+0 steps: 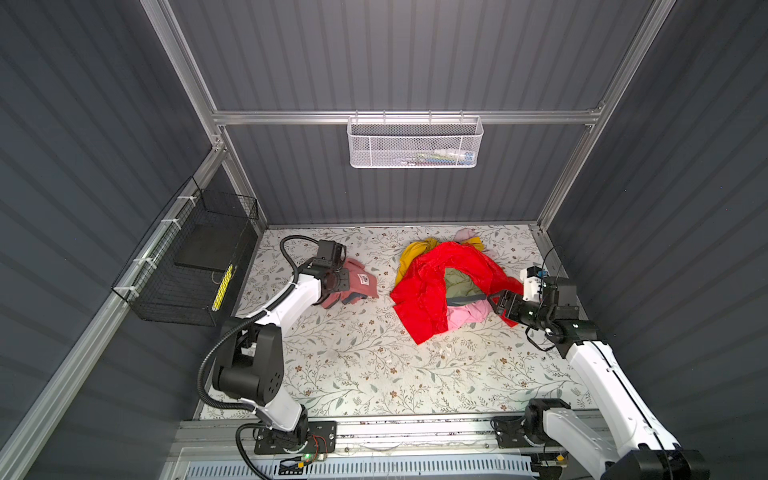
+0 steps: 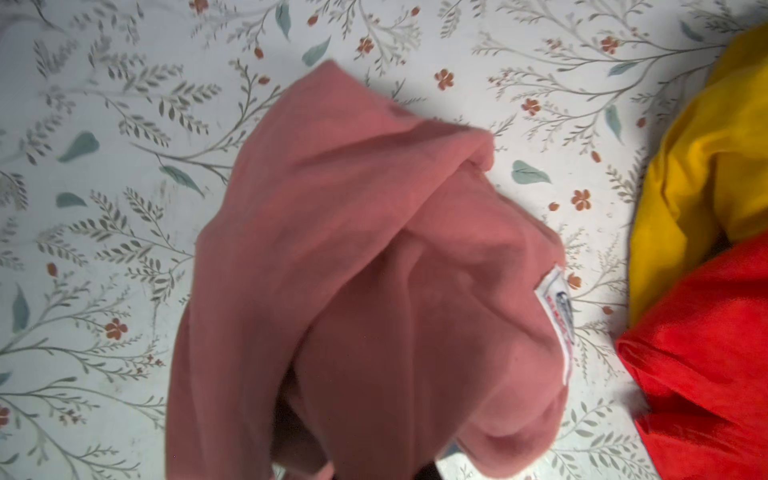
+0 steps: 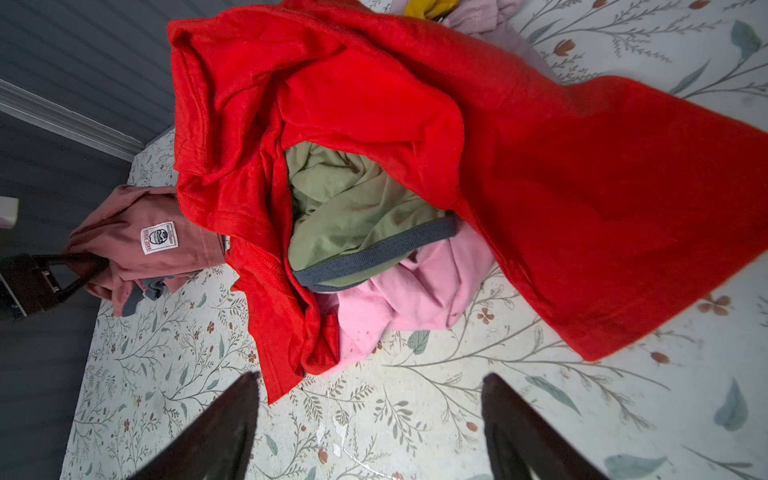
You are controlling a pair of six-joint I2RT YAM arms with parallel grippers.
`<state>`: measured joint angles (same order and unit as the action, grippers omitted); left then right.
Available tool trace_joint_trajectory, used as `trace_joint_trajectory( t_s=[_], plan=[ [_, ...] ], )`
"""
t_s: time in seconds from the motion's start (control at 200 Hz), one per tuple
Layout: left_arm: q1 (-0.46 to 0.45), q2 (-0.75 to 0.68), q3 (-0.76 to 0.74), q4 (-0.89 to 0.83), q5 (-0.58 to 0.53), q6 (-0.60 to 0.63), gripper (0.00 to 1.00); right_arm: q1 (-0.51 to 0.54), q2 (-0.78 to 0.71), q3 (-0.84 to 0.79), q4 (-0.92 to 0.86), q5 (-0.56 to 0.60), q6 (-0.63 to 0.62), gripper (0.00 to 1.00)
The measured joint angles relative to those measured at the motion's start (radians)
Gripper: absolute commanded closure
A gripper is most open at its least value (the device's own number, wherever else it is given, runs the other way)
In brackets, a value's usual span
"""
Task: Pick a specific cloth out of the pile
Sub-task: 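Carry the pink sweatshirt with the left gripper to the open table area, then lower the pink sweatshirt onto the table and open the left gripper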
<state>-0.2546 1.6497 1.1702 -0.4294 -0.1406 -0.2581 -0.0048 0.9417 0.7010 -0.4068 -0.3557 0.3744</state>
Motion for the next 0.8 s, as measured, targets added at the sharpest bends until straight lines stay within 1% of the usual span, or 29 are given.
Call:
trace_joint_trajectory(
  t_s=[0.125, 0.145, 0.23, 0.255, 0.31, 0.34, 0.35, 0.39, 0.46, 0.54, 0.6, 0.67, 0.74, 0.801],
  plan=[
    [0.065, 0.079, 0.0, 0.001, 0.05, -0.028, 1.0, 0.001, 0.0, -0.003, 0.0, 0.0, -0.001, 0.16],
    [0.072, 0.091, 0.0, 0.001, 0.055, -0.032, 0.98, 0.001, 0.0, -0.003, 0.0, 0.0, -0.001, 0.16],
    [0.092, 0.135, 0.0, 0.001, 0.06, -0.035, 0.82, 0.001, 0.0, -0.005, 0.0, 0.0, -0.001, 0.16],
    [0.094, 0.146, 0.0, 0.0, 0.06, -0.039, 0.76, 0.001, 0.0, -0.005, 0.0, 0.0, -0.001, 0.16],
    [0.095, 0.163, 0.0, -0.002, 0.061, -0.034, 0.56, 0.001, 0.0, -0.006, 0.0, 0.0, -0.001, 0.16],
    [0.095, 0.168, 0.0, -0.004, 0.062, -0.039, 0.49, 0.001, 0.0, -0.006, 0.0, 0.0, -0.001, 0.16],
    [0.095, 0.168, 0.0, -0.004, 0.063, -0.043, 0.45, 0.001, 0.0, -0.006, 0.0, 0.0, -0.001, 0.16],
    [0.095, 0.168, 0.0, -0.005, 0.063, -0.052, 0.34, 0.001, 0.0, -0.006, 0.0, 0.0, -0.001, 0.16],
    [0.093, 0.15, -0.009, 0.001, 0.058, -0.063, 0.25, 0.001, 0.0, -0.008, 0.0, 0.0, -0.001, 0.16],
    [0.089, 0.089, -0.047, -0.003, 0.033, -0.072, 0.13, 0.001, 0.0, -0.011, 0.002, 0.0, -0.001, 0.16],
    [0.08, 0.033, -0.069, -0.018, 0.006, -0.086, 0.1, 0.001, 0.0, -0.014, 0.002, 0.0, -0.001, 0.16],
    [0.055, -0.031, -0.074, -0.035, -0.043, -0.092, 0.1, 0.001, 0.002, -0.016, 0.002, 0.0, -0.001, 0.16],
    [0.002, -0.09, -0.074, -0.04, -0.093, -0.095, 0.11, 0.001, 0.007, -0.017, 0.003, 0.0, -0.001, 0.16],
    [-0.053, -0.123, -0.074, -0.039, -0.114, -0.094, 0.12, 0.001, 0.013, -0.021, 0.003, 0.0, -0.001, 0.16]
  ],
)
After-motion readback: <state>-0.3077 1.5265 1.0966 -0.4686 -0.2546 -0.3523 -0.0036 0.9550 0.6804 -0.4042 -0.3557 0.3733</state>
